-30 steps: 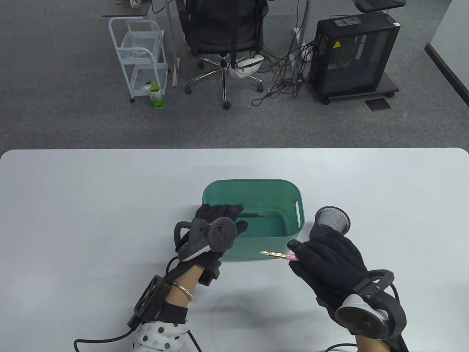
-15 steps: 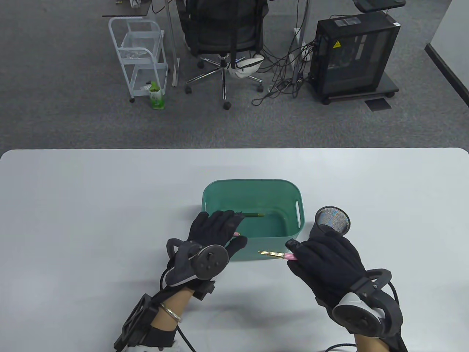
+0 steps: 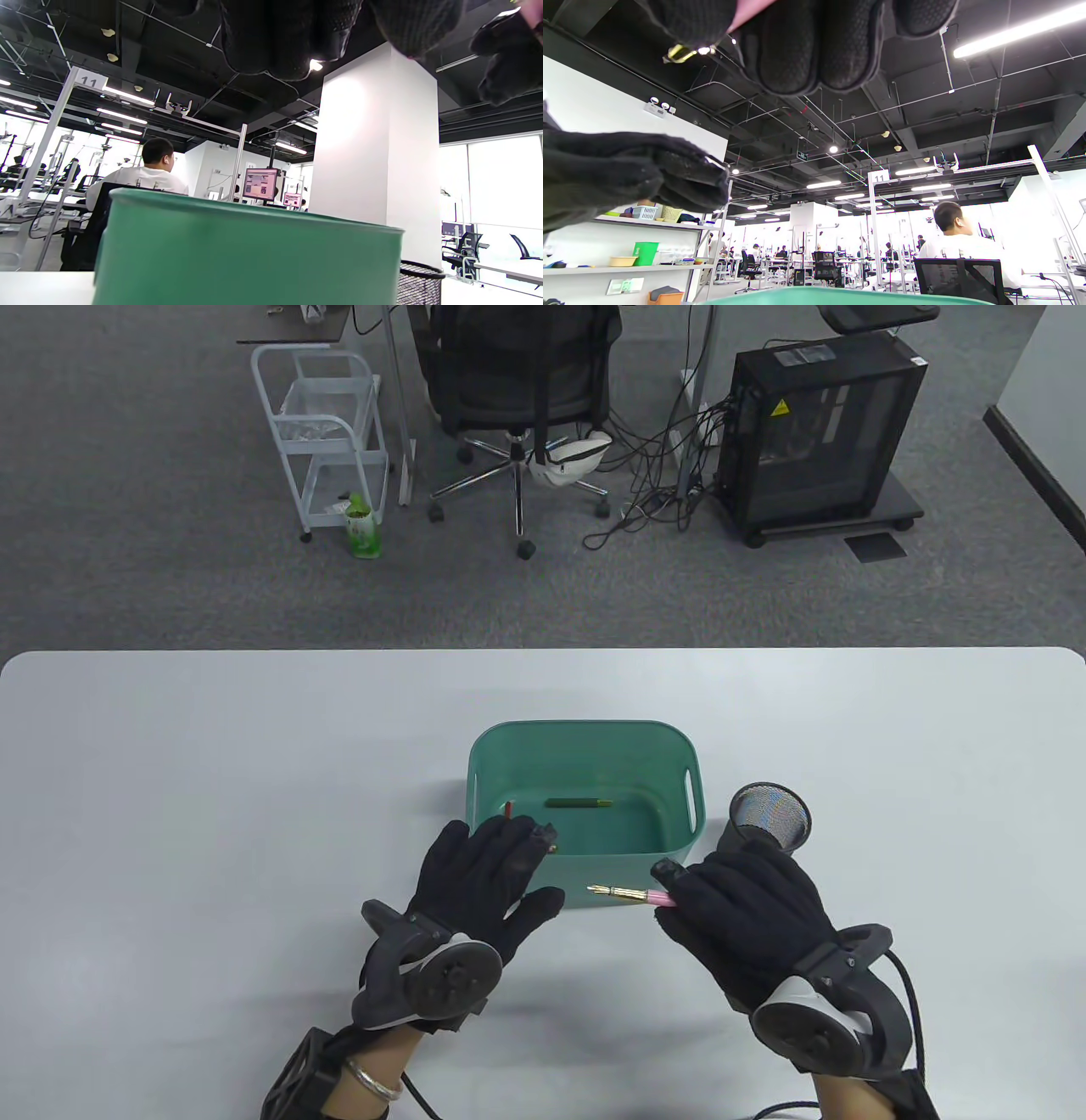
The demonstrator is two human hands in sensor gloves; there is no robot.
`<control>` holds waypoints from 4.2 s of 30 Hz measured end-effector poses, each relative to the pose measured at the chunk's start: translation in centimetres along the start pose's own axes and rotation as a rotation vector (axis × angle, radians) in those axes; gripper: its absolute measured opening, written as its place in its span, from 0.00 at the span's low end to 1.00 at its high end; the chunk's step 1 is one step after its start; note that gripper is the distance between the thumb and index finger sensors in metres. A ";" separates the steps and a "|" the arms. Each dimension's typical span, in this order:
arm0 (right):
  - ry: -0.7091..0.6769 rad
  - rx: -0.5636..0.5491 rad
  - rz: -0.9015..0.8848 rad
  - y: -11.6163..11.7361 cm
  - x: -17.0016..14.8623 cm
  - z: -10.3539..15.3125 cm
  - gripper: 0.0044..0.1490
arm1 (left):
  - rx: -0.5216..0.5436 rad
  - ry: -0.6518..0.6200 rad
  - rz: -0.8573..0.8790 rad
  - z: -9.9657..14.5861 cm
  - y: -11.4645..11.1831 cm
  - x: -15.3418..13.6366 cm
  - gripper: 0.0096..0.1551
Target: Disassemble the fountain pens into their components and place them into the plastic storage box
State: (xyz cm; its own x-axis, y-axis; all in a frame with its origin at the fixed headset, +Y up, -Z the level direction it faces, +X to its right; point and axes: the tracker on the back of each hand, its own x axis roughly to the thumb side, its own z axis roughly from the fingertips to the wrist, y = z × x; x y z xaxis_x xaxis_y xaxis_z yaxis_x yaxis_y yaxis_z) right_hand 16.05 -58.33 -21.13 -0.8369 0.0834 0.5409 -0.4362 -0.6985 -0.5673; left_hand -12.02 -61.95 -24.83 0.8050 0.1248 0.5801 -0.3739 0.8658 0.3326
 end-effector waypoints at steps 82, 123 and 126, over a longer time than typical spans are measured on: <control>-0.104 0.087 0.034 3.0 2.1 0.4 0.28 | 0.062 -0.247 0.037 0.5 0.1 3.1 0.27; -0.112 0.100 0.032 3.4 2.1 0.4 0.28 | 0.067 -0.242 0.055 0.4 0.1 2.6 0.30; -0.110 0.097 0.035 3.3 2.1 0.5 0.28 | 0.070 -0.231 0.053 0.5 0.1 2.4 0.34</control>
State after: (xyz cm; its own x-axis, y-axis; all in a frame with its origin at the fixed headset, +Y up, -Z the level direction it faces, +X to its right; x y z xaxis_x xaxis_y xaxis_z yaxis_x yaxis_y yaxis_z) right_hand 12.97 -60.81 -21.60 -0.8074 -0.0175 0.5897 -0.3688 -0.7652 -0.5277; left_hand -10.28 -61.80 -23.04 0.6598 0.0486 0.7499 -0.4506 0.8243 0.3429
